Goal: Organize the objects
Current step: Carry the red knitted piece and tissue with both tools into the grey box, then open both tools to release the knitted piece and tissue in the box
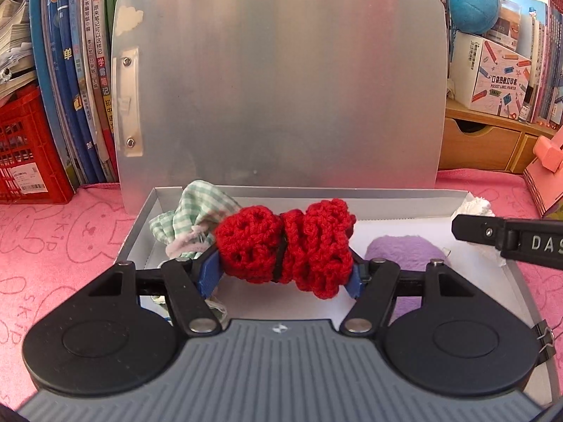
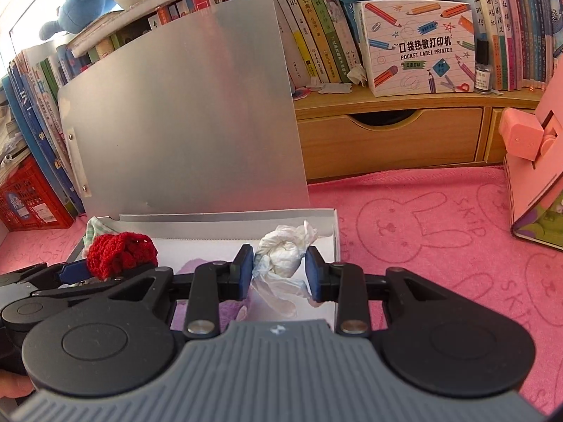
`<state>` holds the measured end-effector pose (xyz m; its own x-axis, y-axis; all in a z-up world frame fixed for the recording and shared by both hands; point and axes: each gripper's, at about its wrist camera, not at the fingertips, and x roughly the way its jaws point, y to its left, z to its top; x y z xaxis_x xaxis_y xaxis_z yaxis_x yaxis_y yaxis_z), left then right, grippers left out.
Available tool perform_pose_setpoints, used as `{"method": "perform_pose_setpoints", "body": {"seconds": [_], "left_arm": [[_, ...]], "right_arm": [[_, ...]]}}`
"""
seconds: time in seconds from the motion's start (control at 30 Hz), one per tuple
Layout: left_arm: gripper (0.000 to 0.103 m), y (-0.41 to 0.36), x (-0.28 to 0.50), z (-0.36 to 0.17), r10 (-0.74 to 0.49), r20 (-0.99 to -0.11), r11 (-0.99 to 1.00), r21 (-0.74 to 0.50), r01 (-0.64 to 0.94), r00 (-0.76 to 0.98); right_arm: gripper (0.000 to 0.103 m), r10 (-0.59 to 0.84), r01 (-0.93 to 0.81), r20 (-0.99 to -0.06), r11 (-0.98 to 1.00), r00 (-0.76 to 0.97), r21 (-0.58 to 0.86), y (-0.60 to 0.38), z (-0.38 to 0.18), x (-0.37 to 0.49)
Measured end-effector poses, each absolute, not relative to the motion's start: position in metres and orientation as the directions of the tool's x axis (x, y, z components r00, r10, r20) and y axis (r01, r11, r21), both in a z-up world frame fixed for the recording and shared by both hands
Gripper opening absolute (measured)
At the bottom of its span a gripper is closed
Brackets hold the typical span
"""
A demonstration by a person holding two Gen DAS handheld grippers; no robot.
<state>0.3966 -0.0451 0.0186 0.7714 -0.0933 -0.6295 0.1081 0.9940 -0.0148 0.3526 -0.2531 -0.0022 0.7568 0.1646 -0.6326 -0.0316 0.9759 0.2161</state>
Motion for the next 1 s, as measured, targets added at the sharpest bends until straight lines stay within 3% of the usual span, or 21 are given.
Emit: {"method": "perform_pose_setpoints", "body": {"seconds": [0.57, 0.63, 0.7, 0.9, 1.0], "left_arm": [[0.073, -0.049, 0.412, 0.005, -0.047, -0.710, 0.994, 0.036, 0.103, 0.703], [0.073, -0.048, 0.412, 0.005, -0.047, -0.711, 0.994, 0.034, 0.101, 0.702], [0.075, -0.047, 0.411, 0.005, -0.044, -0.713, 0.995, 0.034, 0.097, 0.699], [0.081, -0.047, 0.405, 0.005, -0.049, -0.720, 0.995, 0.025, 0.097, 0.693], [0.082, -0.051, 0.395, 0.009, -0.039, -0.723, 0.996, 0.026, 0.084, 0.690]], "right_arm": [[0.037, 0.138, -0.048, -0.650, 0.987, 0.747, 0.155, -0.247, -0.020, 0.356], [0.040, 0.142, -0.051, -0.648, 0.986, 0.748, 0.157, -0.248, -0.020, 0.355], [0.053, 0.142, -0.047, -0.645, 0.986, 0.751, 0.163, -0.249, -0.019, 0.355], [0.065, 0.176, -0.080, -0.643, 0.981, 0.745, 0.176, -0.250, -0.017, 0.354], [0.066, 0.181, -0.097, -0.645, 0.982, 0.743, 0.165, -0.247, -0.015, 0.352]]}}
